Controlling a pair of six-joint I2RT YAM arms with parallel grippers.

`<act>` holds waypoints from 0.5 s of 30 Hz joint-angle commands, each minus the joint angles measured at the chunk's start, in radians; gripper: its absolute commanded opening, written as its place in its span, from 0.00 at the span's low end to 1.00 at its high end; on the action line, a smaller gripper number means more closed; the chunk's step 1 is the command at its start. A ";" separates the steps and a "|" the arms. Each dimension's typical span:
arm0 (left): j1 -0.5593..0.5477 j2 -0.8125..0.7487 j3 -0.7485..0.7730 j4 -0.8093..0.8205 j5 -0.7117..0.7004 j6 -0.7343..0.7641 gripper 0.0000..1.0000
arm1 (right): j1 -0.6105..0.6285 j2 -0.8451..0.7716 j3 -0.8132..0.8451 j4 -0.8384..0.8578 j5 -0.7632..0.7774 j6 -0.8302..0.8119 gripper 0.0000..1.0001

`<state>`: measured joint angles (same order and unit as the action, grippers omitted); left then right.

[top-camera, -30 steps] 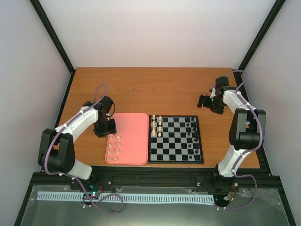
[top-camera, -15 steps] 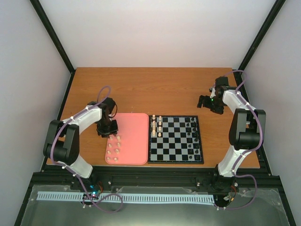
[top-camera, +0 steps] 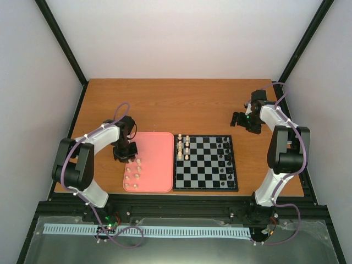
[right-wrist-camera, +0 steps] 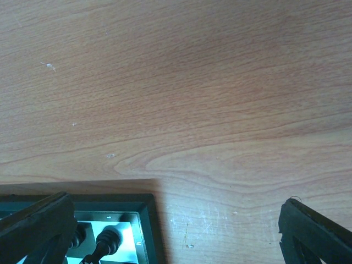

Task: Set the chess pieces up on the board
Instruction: Pick up the chess piece from the storage box.

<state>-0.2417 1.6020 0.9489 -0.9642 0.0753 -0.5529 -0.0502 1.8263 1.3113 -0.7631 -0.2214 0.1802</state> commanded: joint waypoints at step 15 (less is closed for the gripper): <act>0.001 -0.041 0.251 -0.184 -0.027 0.073 0.01 | 0.006 0.005 0.022 0.000 0.011 -0.008 1.00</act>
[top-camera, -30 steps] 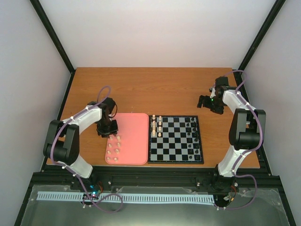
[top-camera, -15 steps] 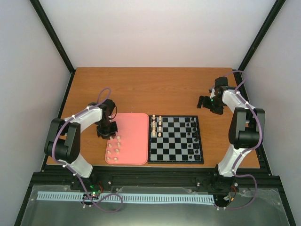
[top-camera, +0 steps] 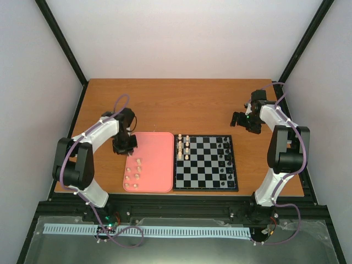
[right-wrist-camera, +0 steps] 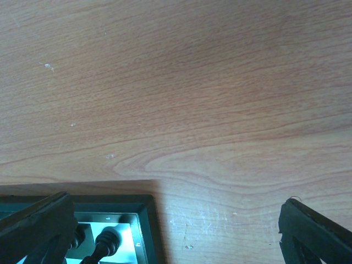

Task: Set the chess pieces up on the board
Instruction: Pick up the chess piece from the storage box, then place the chess piece on the chessboard.

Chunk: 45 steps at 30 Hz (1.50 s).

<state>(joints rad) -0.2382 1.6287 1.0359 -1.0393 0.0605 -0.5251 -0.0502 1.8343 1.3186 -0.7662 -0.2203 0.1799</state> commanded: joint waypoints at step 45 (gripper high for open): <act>-0.693 0.468 0.637 -0.064 0.093 0.183 0.01 | 0.006 -0.031 0.004 0.002 0.025 -0.011 1.00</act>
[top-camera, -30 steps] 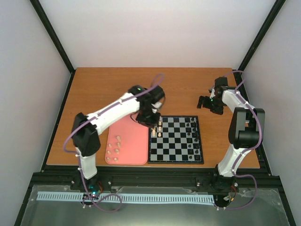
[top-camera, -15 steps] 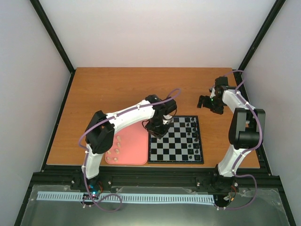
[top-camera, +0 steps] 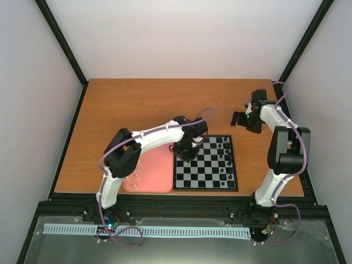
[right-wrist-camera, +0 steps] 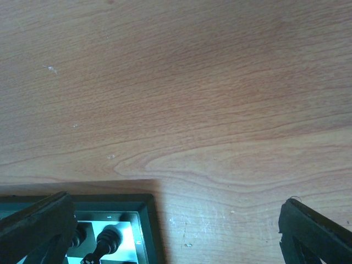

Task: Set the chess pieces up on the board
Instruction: Place the chess piece on the chessboard.

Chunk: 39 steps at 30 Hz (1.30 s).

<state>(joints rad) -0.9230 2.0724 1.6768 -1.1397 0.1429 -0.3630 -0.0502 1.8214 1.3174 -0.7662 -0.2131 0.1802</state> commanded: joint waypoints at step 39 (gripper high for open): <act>-0.008 0.019 0.026 0.016 -0.003 0.050 0.25 | 0.006 -0.002 0.014 0.003 0.008 -0.012 1.00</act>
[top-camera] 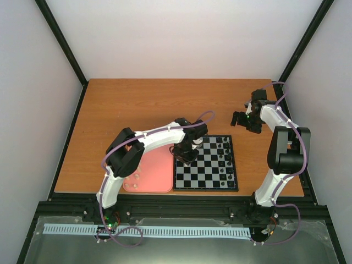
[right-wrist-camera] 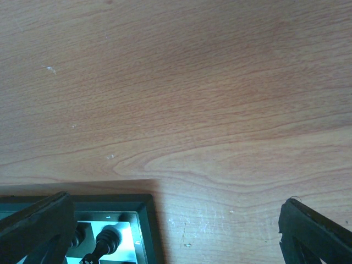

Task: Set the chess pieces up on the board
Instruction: Place the chess piece on the chessboard.

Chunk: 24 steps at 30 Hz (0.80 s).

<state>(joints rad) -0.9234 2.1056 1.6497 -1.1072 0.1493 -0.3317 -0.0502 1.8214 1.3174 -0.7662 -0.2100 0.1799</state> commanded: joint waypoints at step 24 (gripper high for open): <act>0.336 -0.608 -0.309 -0.124 -0.257 -0.166 0.99 | 0.012 0.046 0.044 0.001 -0.034 -0.005 1.00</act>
<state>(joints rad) -0.6998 1.5528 1.4864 -1.2304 -0.0364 -0.4271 -0.0494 1.8420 1.3346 -0.7662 -0.2256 0.1791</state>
